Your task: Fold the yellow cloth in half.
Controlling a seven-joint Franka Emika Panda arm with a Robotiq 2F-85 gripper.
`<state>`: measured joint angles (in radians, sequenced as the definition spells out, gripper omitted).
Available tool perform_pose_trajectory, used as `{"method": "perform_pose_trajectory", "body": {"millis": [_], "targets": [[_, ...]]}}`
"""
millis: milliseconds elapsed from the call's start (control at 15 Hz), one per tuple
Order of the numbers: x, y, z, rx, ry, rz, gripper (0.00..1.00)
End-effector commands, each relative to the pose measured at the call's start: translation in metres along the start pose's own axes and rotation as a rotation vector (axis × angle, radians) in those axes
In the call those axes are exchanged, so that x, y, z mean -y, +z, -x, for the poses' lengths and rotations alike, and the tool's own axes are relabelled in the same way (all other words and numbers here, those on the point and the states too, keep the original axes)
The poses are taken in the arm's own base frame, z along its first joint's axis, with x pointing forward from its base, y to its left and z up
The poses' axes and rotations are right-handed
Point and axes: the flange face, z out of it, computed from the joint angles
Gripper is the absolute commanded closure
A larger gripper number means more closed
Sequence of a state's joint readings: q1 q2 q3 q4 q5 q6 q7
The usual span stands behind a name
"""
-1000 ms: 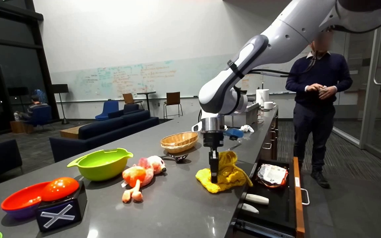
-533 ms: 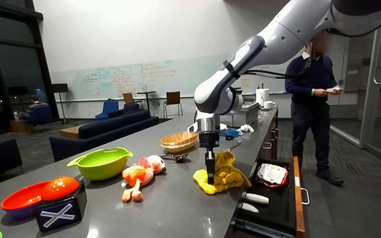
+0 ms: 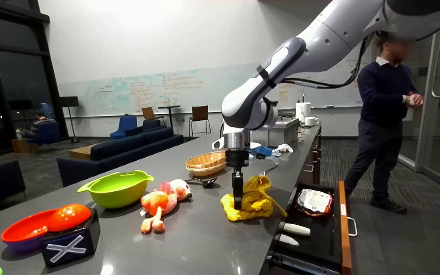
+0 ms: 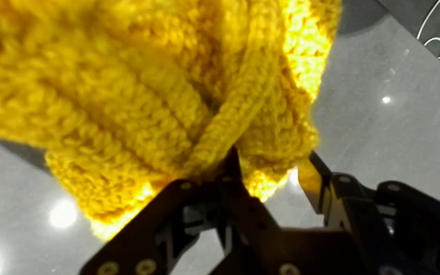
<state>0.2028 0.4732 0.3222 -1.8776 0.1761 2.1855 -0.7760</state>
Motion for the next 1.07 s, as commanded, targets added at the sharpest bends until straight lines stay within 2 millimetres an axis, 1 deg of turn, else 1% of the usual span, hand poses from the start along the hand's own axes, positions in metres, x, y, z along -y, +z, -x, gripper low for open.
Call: {"method": "perform_pose_trajectory", "body": {"millis": [0, 133, 200, 267, 600, 1000], "targets": [[0.006, -0.013, -0.006, 0.002, -0.012, 0.050, 0.23], [0.007, -0.015, -0.008, 0.007, -0.024, 0.061, 0.11], [0.006, -0.015, -0.008, 0.014, -0.027, 0.071, 0.03], [0.005, -0.015, -0.009, 0.020, -0.030, 0.081, 0.01], [0.005, -0.020, -0.013, 0.078, -0.055, 0.167, 0.00], [0.011, -0.040, -0.036, 0.132, -0.086, 0.319, 0.00]]}}
